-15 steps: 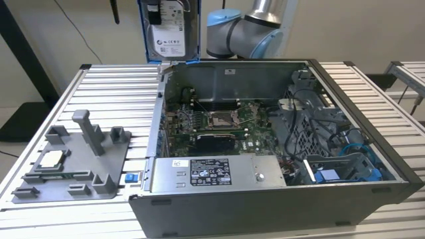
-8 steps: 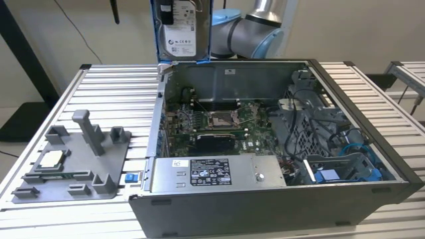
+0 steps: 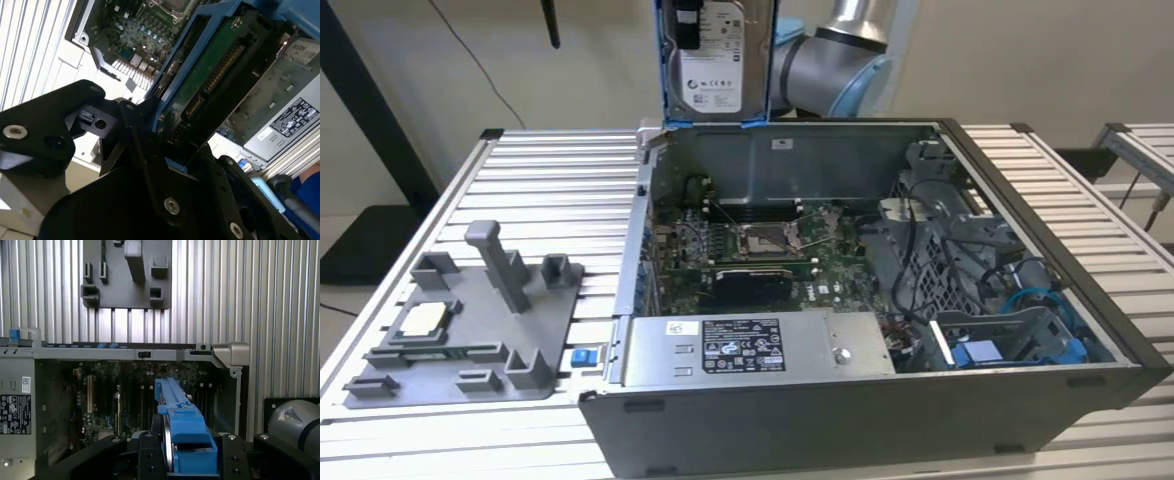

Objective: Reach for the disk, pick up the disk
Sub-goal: 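Pick up the disk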

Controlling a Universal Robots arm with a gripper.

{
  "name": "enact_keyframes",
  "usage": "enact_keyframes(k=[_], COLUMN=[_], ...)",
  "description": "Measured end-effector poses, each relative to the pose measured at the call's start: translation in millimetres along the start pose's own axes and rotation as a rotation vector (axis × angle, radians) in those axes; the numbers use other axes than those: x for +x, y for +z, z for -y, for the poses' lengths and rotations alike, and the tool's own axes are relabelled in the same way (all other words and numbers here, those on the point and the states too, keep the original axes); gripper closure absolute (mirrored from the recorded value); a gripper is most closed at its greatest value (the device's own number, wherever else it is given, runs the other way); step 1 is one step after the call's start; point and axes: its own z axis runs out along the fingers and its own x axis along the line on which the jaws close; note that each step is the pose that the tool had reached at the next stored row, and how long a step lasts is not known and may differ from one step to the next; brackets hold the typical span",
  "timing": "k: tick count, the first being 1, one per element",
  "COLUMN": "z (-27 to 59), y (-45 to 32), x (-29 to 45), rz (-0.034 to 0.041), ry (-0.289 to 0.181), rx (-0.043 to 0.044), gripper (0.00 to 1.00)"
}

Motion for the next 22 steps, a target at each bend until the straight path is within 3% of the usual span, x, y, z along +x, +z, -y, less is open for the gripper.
enact_keyframes(k=[22], z=[61.6], y=[-1.6], x=[-0.8], rz=[0.0], ry=[0.0], rx=[-0.0003], gripper=[1.0])
